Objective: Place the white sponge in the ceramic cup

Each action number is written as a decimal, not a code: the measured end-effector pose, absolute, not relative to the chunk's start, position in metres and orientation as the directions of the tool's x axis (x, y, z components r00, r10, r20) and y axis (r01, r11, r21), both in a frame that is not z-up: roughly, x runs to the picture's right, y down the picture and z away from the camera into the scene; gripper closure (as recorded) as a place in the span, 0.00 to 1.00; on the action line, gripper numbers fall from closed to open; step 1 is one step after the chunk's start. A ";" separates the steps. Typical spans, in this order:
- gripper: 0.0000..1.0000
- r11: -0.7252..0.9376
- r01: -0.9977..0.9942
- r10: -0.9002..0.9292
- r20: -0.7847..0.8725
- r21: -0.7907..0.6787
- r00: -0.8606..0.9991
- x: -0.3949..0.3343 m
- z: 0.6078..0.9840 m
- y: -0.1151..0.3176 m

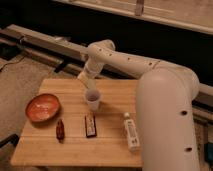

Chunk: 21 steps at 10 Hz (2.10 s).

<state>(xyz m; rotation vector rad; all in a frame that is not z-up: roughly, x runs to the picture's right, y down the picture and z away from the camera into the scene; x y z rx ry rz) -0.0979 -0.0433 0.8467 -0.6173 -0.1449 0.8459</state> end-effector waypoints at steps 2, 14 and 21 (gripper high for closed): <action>1.00 0.482 -0.656 0.740 -0.130 -0.581 0.659 -0.096 0.841 -0.034; 0.61 0.346 -0.669 0.760 -0.221 -0.658 0.611 -0.089 0.827 0.012; 0.20 0.336 -0.668 0.756 -0.233 -0.664 0.611 -0.088 0.829 0.019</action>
